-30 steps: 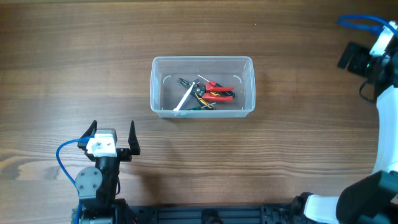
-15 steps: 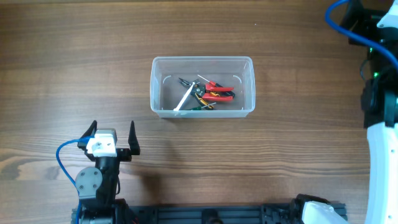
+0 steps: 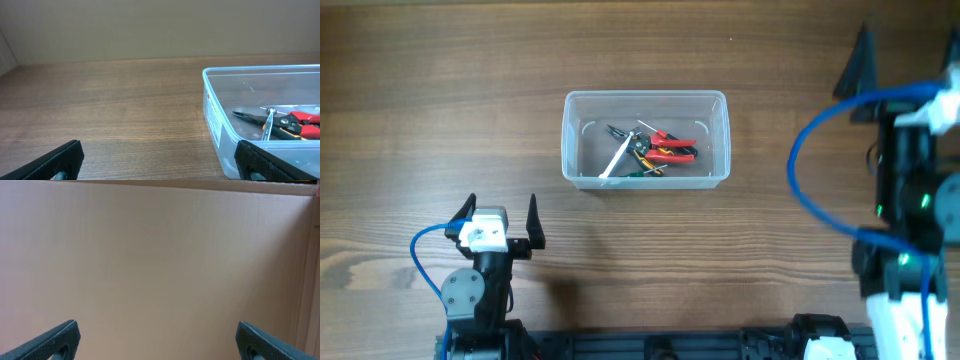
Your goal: Pack container
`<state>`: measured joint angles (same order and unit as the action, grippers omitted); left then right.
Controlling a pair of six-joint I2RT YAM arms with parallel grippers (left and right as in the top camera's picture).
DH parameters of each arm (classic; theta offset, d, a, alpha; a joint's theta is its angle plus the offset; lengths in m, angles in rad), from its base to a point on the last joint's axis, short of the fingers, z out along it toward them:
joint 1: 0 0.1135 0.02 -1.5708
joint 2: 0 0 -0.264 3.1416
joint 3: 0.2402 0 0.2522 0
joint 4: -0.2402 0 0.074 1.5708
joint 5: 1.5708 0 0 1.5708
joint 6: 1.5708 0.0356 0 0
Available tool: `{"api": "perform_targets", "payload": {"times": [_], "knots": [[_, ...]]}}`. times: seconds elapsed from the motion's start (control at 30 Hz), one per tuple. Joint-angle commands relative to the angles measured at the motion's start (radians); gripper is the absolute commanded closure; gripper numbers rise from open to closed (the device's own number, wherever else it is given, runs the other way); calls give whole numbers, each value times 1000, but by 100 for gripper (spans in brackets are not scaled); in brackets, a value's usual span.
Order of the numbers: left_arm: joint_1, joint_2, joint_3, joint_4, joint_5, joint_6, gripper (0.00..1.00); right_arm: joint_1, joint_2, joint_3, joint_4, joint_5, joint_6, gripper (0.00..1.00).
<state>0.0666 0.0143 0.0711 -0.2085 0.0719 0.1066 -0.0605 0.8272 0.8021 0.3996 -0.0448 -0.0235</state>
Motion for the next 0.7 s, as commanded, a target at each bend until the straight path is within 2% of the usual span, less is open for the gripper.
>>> {"api": "perform_targets", "payload": {"times": [0.0,0.3,0.67], "knots": [[-5,-10,-8,3,-10,-14,0,14,-129,-107,8,-9,0,0],[-5,-10,-8,3,-10,-13,0,14,-395,-318,1,-24,-3,0],[-5,-10,-8,3,-10,-14,0,14,-571,-544,-2,-95,0,0]]}}
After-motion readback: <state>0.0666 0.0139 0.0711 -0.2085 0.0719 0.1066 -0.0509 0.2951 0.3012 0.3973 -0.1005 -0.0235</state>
